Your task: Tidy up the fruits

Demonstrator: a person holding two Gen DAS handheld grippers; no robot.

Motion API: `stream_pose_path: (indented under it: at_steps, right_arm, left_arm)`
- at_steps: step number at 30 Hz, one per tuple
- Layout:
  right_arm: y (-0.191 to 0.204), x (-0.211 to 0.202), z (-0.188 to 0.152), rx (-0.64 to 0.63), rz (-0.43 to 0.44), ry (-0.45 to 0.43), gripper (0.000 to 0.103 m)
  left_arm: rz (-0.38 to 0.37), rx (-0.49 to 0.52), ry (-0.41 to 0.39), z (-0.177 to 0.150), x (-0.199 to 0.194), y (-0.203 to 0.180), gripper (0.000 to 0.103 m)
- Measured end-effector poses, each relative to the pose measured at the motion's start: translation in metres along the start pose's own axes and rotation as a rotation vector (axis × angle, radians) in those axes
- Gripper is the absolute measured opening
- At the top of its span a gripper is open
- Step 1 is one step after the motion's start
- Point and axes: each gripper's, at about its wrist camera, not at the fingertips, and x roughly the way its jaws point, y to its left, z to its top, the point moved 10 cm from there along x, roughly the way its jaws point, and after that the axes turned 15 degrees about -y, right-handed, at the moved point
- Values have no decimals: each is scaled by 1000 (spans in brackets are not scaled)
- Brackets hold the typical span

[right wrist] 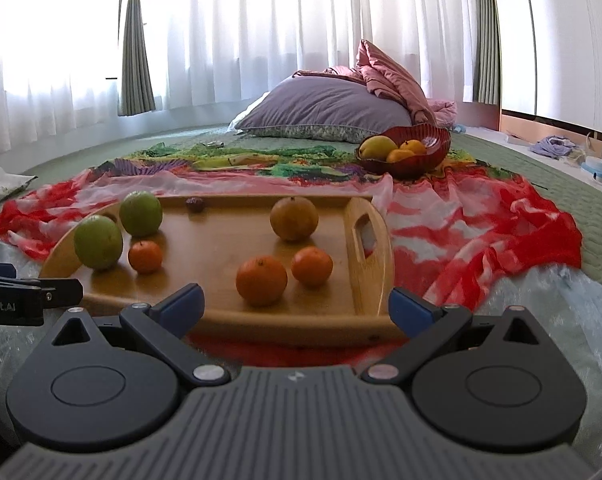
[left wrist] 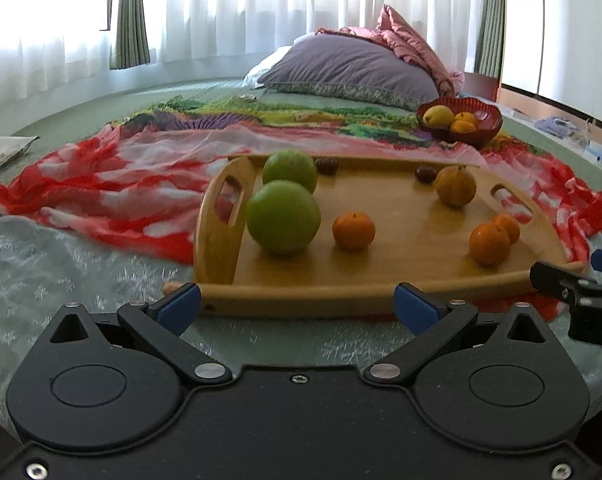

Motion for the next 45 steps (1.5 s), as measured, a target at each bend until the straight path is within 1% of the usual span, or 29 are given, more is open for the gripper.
stream_pose_path:
  at_steps: [6,11,17,20,25,33,45]
  right_arm:
    - [7,0,-20,-24,9,44,103]
    - [10,1,-29,-44,3,58,103]
    - [13,7,-39,-41,0,85,103]
    - [16,10,-44,-45,-1,96,103]
    - [20,12,-48,-47,-5,103,103]
    - [20,14,-52,-46,-18,114,103]
    - [21,20,-55,-53,-54,132,103]
  left_arm:
    - [8,-5,20,-12,3,-1,103]
    - [23,19,36,-20,9,-2,103]
    - [36,0,73,-30,16,0,103]
    - [45,8,86,-35,18,1,103]
    - [59,32,87,-37,21,1,103]
    - [63,21,92,-40,25,2,103]
    - [59,34,88,-40,28,0,103]
